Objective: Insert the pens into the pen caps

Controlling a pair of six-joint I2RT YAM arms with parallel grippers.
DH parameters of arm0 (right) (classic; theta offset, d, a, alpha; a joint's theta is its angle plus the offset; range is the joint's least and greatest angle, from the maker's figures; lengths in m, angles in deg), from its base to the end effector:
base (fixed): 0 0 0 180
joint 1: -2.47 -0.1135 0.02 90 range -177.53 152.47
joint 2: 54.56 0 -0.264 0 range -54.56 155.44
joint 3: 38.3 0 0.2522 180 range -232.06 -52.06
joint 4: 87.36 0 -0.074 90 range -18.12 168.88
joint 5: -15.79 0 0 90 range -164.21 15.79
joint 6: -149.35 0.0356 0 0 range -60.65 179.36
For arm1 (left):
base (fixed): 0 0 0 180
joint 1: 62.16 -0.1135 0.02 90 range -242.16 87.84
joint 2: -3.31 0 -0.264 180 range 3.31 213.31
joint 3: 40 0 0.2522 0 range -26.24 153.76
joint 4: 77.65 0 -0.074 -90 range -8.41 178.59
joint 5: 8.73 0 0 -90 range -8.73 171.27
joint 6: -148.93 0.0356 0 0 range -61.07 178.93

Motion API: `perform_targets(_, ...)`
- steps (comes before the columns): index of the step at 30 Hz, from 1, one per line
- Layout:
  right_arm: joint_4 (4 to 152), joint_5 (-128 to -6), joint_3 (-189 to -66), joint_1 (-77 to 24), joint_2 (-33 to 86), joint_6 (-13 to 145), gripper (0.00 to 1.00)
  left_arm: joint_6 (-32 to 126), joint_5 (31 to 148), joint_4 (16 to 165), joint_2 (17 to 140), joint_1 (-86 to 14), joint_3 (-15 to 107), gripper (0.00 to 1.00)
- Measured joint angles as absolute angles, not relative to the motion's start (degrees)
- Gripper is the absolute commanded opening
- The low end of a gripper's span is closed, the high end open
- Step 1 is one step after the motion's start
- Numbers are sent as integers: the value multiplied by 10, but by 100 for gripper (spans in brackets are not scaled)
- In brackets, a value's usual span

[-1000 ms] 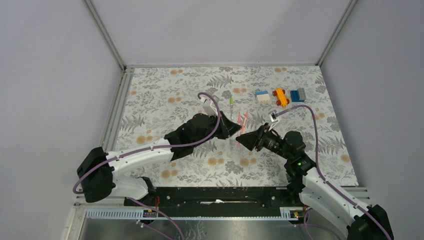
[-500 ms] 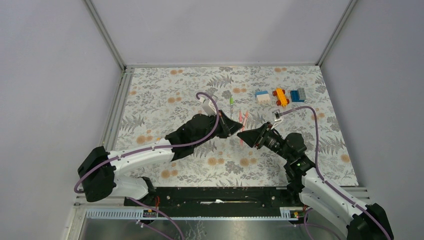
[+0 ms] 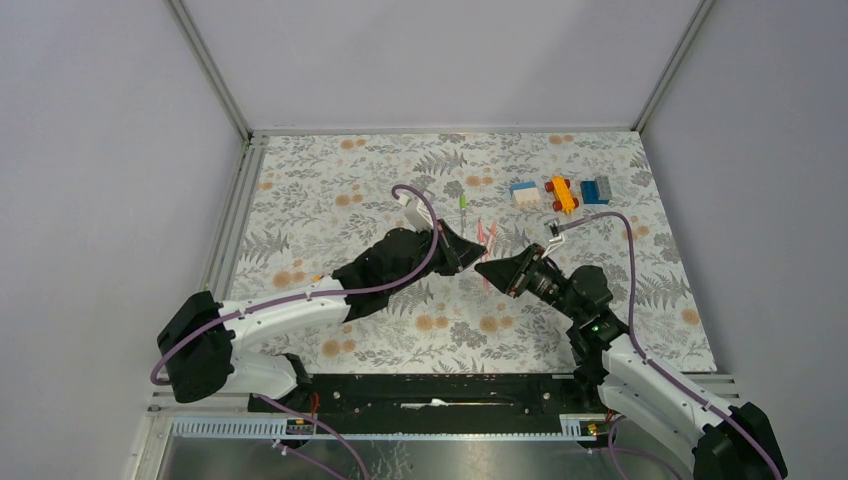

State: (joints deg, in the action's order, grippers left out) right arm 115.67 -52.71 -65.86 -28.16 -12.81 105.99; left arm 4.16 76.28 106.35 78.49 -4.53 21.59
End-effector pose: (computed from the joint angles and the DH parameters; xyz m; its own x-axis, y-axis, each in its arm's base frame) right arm 0.1426 0.0996 0.2439 -0.4804 0.5017 -0.7194 -0.6356 0.3661 0.6797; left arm 0.1662 -0.2564 0.2912 -0.7012 -0.4137 -0.5806 0.3860 0.4644 -0.7971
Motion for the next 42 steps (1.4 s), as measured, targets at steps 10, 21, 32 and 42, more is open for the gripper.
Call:
perform_targets(10,1117,-549,-660,-282,-145,1054,0,51,757,1071,785,-46,205,48)
perform_targets(21,822,-817,-751,-282,-218,986,0,87,728,999,817,-47,214,69)
perform_targets(32,656,-992,-888,-281,-225,930,0,107,733,817,1092,-14,471,65)
perform_targets(42,594,-1071,-920,-281,-261,902,0,99,703,678,1284,25,703,64)
